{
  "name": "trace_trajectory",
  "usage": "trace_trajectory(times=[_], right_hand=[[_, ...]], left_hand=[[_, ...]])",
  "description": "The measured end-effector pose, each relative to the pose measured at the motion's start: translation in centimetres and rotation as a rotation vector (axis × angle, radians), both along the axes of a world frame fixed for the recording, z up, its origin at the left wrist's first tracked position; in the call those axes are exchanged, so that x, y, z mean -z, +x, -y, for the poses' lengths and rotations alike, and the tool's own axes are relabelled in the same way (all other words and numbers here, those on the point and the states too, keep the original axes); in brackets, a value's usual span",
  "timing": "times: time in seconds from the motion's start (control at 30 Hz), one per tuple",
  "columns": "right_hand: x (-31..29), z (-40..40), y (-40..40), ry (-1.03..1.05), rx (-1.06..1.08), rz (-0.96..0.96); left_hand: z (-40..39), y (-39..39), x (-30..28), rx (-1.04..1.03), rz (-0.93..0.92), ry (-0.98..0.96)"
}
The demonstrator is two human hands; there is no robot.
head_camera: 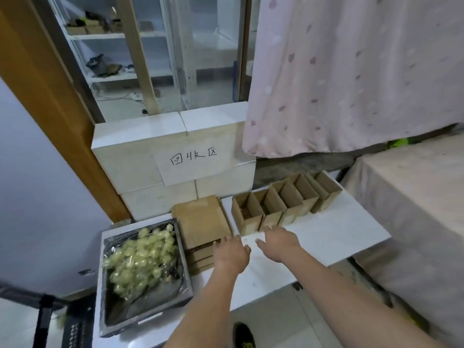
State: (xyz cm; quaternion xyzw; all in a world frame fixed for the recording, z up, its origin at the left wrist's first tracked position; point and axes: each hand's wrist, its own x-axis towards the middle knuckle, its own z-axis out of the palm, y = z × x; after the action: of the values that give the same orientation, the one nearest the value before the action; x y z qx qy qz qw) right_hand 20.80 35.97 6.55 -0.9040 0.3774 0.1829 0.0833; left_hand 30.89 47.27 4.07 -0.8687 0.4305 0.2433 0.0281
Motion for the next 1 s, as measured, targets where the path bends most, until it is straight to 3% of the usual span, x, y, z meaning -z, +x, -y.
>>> trace_trajectory(times=[0.43, 1.0], right_hand=[[-0.9, 6.2, -12.4, 0.001, 0.19, 0.054], [1.4, 25.4, -25.1, 0.073, 0.113, 0.096]], left_hand=[[7.9, -10.5, -2.7, 0.162, 0.051, -0.002], [26.2, -24.1, -0.7, 0.082, 0.047, 0.055]])
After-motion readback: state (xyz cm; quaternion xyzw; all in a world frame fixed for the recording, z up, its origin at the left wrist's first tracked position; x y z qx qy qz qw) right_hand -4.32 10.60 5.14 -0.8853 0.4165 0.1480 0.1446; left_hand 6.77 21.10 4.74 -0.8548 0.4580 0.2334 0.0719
